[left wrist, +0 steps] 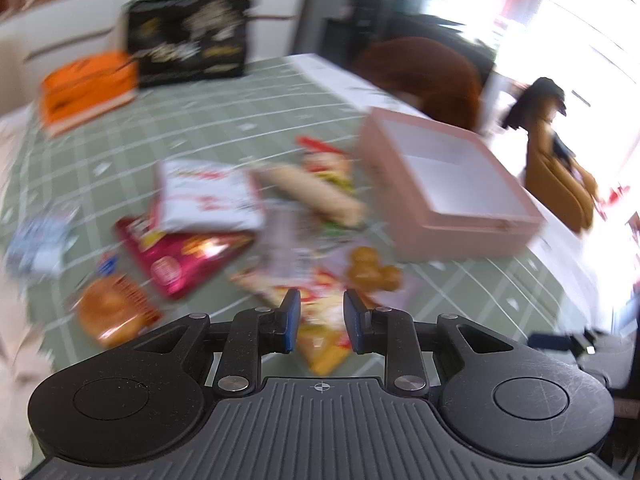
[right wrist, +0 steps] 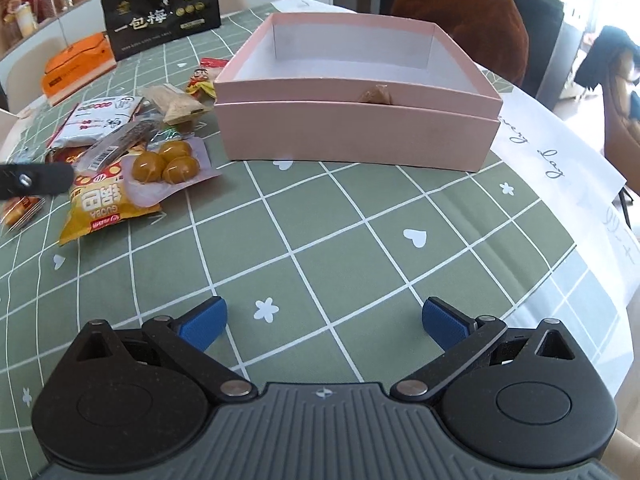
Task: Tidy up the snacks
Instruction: 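Move the left tool to the panda-print yellow bag while the right tool approaches the pink candy tray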
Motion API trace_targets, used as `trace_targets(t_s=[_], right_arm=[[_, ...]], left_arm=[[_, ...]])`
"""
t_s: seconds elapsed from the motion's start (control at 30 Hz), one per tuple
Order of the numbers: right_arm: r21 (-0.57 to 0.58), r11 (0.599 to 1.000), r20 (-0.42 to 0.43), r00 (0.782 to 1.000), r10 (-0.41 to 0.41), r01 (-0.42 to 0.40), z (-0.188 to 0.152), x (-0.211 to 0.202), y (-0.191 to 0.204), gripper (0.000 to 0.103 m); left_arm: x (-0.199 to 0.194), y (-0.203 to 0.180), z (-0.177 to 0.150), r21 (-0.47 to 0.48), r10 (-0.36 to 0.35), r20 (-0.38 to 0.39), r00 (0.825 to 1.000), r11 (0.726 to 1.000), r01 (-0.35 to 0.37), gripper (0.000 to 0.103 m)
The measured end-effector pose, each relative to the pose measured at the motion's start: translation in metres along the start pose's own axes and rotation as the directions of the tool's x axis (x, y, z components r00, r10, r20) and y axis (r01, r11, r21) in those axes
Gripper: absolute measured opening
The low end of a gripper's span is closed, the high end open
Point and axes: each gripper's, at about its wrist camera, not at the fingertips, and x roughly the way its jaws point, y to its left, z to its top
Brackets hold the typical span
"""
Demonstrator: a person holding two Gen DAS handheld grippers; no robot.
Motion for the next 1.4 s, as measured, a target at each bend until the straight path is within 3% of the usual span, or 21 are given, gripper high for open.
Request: trace_targets(t_s=[0.03, 0.1, 0.17, 0.23, 0.33, 0.43, 0.47, 0.5, 0.57, 0.73, 0.87, 1.03, 1.13, 1.23, 1.3, 1.4], right_arm=[[-0.016, 1.0, -0.019, 1.0, 0.01, -0.01, 0.005, 0.002, 0.002, 0.103], [-0.032, 0.999, -0.04, 0.999, 0.037, -0.038, 0.014, -0.001, 0.005, 0.087], [-0.019, 0.998, 0.006, 0.998, 0.055, -0.055, 0.027, -0.011, 0.013, 0.087], [-0.012, 0.993, 0.055, 0.991, 0.121, -0.121, 0.04, -0.018, 0.023, 0.09], [0.002, 0.969, 0.035, 0.968, 0.248, -0.248, 0.067, -0.005, 0.044, 0.091], [0.037, 0.974, 0.036, 0.975, 0.22, -0.221, 0.086, 0.016, 0.064, 0.089], [0.032, 0.974, 0.033, 0.975, 0.222, -0.223, 0.088, 0.022, 0.068, 0.082], [0.021, 0.973, 0.024, 0.973, 0.228, -0.228, 0.089, 0.025, 0.071, 0.065], [-0.017, 0.974, -0.034, 0.974, 0.224, -0.224, 0.086, 0.031, 0.077, 0.052], [-0.11, 0.984, -0.026, 0.99, 0.141, -0.143, 0.055, 0.013, 0.062, 0.046], [-0.096, 0.995, -0.001, 0.999, 0.038, -0.038, 0.029, -0.007, 0.029, 0.044], [0.011, 0.999, -0.013, 0.999, -0.036, 0.036, 0.008, -0.015, -0.013, 0.046], [0.06, 0.997, -0.021, 0.998, -0.056, 0.057, 0.003, -0.017, -0.028, 0.061], [0.079, 0.995, -0.012, 0.998, -0.063, 0.063, -0.001, -0.021, -0.032, 0.067], [0.079, 0.995, -0.018, 0.998, -0.056, 0.057, -0.004, -0.02, -0.032, 0.068], [0.081, 0.995, -0.014, 0.998, -0.06, 0.061, -0.01, -0.018, -0.03, 0.072]], left_arm=[[0.0, 0.007, -0.001, -0.032, 0.015, -0.007, 1.0, 0.999, -0.016, 0.028], [-0.001, 0.018, -0.007, -0.077, 0.032, -0.022, 0.999, 0.996, -0.034, 0.028], [-0.004, 0.021, -0.012, -0.089, 0.026, -0.029, 0.999, 0.996, -0.029, 0.028], [-0.005, 0.021, -0.015, -0.089, 0.018, -0.035, 0.999, 0.996, -0.021, 0.028], [-0.004, 0.02, -0.017, -0.097, 0.017, -0.045, 0.999, 0.995, -0.021, 0.028], [-0.003, 0.023, -0.017, -0.113, 0.015, -0.049, 0.999, 0.993, -0.02, 0.028], [-0.002, 0.024, -0.017, -0.118, 0.014, -0.049, 0.999, 0.993, -0.02, 0.028], [-0.001, 0.025, -0.016, -0.125, 0.011, -0.05, 0.999, 0.992, -0.017, 0.028], [0.004, 0.028, -0.014, -0.148, 0.006, -0.054, 0.999, 0.989, -0.014, 0.028], [0.025, 0.034, -0.001, -0.216, -0.006, -0.037, 0.999, 0.976, -0.002, 0.028], [0.046, 0.028, 0.013, -0.216, 0.0, -0.012, 1.0, 0.976, -0.002, 0.03], [0.074, 0.003, 0.026, -0.09, 0.022, -0.013, 1.0, 0.996, -0.023, 0.04], [0.079, -0.015, 0.025, 0.039, -0.012, -0.032, 0.999, 0.999, 0.013, 0.046], [0.076, -0.028, 0.017, 0.171, -0.058, -0.069, 0.996, 0.983, 0.069, 0.05], [0.07, -0.037, 0.008, 0.268, -0.091, -0.095, 0.991, 0.957, 0.114, 0.053], [0.058, -0.036, 0.002, 0.295, -0.073, -0.056, 0.996, 0.952, 0.086, 0.05]])
